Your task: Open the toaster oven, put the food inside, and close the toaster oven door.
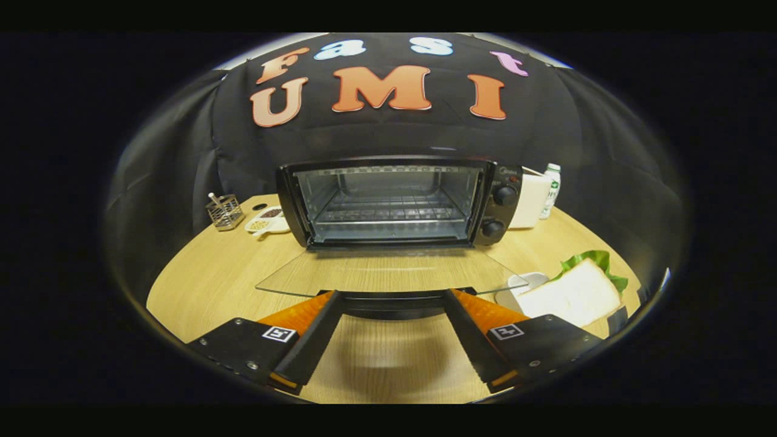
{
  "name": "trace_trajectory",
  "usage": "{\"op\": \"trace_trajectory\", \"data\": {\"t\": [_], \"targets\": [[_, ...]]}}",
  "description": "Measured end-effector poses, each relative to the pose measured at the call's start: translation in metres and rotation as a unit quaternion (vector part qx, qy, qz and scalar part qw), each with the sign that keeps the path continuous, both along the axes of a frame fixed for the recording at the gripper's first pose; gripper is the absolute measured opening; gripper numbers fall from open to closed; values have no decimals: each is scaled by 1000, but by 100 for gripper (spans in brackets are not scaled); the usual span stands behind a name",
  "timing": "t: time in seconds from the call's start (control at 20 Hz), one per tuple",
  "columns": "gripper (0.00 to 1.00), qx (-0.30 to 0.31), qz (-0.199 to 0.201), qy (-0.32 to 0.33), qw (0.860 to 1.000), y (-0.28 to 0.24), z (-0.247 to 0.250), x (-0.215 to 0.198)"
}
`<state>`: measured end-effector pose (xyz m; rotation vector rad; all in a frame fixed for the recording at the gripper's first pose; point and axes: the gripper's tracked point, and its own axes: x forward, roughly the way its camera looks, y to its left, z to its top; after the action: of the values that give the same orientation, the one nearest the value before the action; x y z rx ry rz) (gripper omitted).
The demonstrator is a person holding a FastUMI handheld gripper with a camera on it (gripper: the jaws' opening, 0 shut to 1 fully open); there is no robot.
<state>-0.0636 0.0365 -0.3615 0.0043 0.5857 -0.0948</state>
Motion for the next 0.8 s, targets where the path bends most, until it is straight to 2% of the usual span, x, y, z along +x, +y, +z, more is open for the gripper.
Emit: {"op": "trace_trajectory", "data": {"t": [0.4,0.8], "targets": [[99,12,-5,25,1000,-2,-31,-13],[99,30,30,-3,999,-6,32,-26]]}}
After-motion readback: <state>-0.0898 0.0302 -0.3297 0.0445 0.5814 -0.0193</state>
